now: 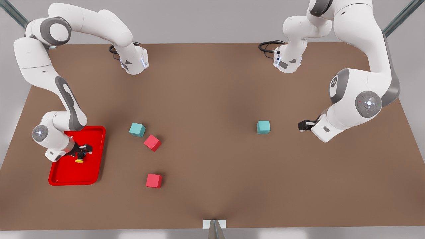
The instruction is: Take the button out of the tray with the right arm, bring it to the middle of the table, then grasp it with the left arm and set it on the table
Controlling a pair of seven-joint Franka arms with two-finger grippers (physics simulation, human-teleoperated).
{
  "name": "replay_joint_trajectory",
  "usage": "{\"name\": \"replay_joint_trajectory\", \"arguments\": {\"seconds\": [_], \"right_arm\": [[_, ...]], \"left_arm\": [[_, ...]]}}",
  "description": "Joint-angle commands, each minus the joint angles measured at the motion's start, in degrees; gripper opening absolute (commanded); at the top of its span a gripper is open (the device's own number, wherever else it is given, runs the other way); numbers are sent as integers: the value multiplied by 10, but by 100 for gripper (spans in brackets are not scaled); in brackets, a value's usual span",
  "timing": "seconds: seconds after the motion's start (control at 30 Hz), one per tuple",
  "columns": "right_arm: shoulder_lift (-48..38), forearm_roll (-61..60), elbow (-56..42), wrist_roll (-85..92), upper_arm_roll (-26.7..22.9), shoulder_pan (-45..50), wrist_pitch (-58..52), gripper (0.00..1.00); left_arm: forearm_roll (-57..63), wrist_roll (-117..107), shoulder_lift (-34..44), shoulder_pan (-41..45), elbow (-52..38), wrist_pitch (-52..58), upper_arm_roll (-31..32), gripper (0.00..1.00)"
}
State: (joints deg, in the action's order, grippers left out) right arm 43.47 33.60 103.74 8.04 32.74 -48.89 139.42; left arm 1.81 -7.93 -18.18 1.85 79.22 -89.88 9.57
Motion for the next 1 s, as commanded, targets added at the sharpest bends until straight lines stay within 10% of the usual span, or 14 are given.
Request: {"name": "replay_joint_trajectory", "arguments": {"seconds": [0.0, 0.17, 0.27, 0.47, 0.97], "right_arm": [[1, 1, -1, -3, 0, -2, 0, 100], [3, 1, 2, -3, 0, -6, 1, 98], [5, 2, 3, -3, -4, -6, 1, 69], [7, 2, 4, -3, -5, -7, 8, 56], [-45, -5, 8, -60, 40, -7, -84, 50]], "left_arm": [[0, 1, 1, 0, 0, 1, 0, 100], [0, 1, 1, 1, 0, 1, 1, 100], [0, 0, 1, 1, 0, 1, 1, 100], [0, 1, 1, 2, 0, 1, 1, 100], [6, 0, 3, 2, -2, 1, 2, 100]]}}
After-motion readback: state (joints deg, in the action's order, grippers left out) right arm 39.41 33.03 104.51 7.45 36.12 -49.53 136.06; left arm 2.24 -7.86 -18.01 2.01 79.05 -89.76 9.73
